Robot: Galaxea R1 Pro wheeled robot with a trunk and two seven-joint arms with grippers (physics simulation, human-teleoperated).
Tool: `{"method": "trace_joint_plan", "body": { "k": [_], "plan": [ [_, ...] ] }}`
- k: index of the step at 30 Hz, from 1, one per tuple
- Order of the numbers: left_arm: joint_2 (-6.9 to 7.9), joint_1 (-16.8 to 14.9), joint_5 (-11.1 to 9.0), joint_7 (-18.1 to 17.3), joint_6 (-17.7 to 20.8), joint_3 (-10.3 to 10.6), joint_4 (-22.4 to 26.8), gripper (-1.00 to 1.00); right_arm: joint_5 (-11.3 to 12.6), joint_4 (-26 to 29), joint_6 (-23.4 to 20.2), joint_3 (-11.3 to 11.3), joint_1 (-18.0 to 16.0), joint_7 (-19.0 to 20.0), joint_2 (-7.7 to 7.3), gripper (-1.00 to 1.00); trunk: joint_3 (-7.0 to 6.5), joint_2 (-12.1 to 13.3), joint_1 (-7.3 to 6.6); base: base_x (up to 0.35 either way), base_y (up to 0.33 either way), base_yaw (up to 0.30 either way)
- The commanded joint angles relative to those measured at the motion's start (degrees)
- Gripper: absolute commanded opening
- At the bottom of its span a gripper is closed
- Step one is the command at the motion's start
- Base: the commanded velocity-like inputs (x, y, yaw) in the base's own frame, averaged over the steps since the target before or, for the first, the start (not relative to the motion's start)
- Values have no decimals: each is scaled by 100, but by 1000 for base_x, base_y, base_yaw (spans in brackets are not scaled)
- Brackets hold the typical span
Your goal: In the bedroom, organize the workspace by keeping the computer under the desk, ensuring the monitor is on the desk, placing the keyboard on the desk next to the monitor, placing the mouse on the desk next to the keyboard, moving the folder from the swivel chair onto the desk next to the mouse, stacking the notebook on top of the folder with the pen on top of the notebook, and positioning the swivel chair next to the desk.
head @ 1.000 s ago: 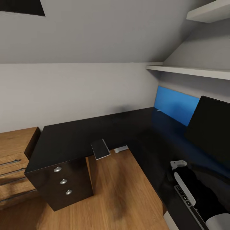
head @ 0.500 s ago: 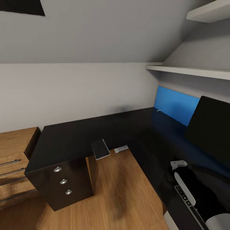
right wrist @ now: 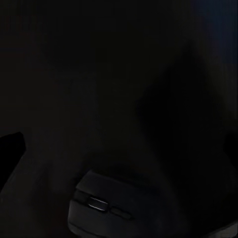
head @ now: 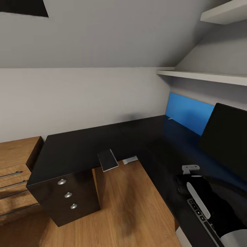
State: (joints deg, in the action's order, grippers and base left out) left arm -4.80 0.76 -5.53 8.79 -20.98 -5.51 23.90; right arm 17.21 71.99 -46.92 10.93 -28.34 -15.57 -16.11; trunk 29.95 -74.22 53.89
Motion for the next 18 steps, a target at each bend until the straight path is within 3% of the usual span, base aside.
{"method": "trace_joint_plan", "body": {
  "k": [1, 5, 8, 18],
  "plan": [
    [-1, 3, -55, -12, -10, -3, 10, 100, 60, 20, -2, 19, -5, -59, -5, 100, 5, -3, 0, 0, 0, 0],
    [1, 3, -60, -12, -11, -3, 9, 100, 68, 111, 31, 29, -5, -59, 27, 100, 5, -3, 0, 0, 0, 2],
    [3, 3, -59, -14, -15, -3, 9, 100, 65, 148, 44, 26, -5, -65, 135, 100, 10, -3, 0, 0, 0, 74],
    [-2, 3, -51, -17, -207, 3, 14, 100, 64, 150, 203, 40, -5, -68, 335, 100, 51, -3, 0, 0, 0, 206]
  ]
}}
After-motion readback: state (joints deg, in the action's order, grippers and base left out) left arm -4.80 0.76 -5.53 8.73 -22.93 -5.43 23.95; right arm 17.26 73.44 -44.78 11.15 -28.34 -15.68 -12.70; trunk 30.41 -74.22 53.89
